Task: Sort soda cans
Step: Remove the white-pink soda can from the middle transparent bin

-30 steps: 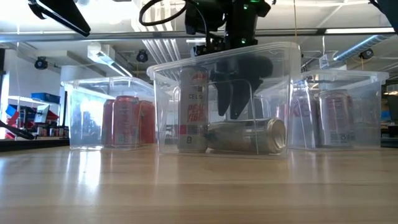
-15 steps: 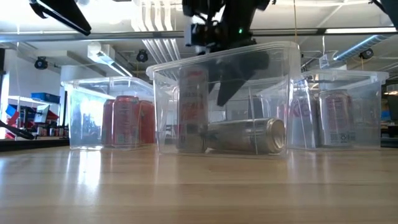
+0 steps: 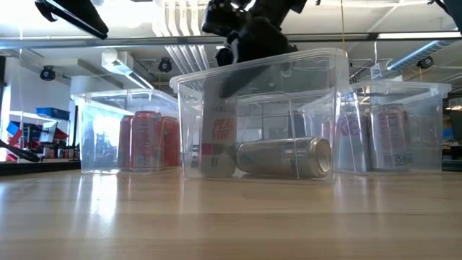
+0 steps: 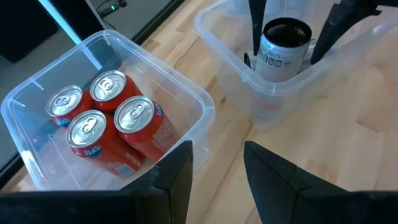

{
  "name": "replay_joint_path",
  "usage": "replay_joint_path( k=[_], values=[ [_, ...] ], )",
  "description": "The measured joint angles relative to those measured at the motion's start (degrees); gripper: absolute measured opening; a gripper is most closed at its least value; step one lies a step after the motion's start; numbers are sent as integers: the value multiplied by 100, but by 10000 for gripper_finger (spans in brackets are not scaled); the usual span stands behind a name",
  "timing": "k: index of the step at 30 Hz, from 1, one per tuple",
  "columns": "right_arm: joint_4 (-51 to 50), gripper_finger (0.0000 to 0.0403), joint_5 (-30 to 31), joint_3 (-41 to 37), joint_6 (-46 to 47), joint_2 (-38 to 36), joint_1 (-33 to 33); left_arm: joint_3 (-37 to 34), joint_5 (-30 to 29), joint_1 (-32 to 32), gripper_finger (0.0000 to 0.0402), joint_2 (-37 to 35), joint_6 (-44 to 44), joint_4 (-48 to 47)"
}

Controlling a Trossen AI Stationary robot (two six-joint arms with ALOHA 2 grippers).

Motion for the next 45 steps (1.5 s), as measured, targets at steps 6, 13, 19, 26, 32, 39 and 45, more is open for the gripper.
replay_joint_path(
  k=[6, 13, 19, 26, 32, 39, 45],
  values=[
    [491, 348, -124, -1, 422, 62, -40, 0, 24, 0, 129, 0, 1, 64],
    [603, 281, -182, -22, 881, 63, -213, 0, 20, 1, 129, 2, 19, 69],
    [56, 253, -92, 205, 871, -21, -264, 0, -7, 2, 129, 4, 260, 65],
    [-1531, 253, 1021, 1711, 720, -526, 10, 0, -134, 0, 129, 7, 556, 70],
    [-2400, 253, 1173, 2753, 1250, -965, 458, 0, -303, 7, 129, 7, 477, 208],
    [-3300, 253, 748, 2652, 2862, -1728, 1509, 0, -254, 46, 129, 7, 635, 1007],
    [-3580, 253, 1661, 1630, 4270, -2174, 2684, -2, -228, 46, 131, 7, 779, 1327]
  ],
)
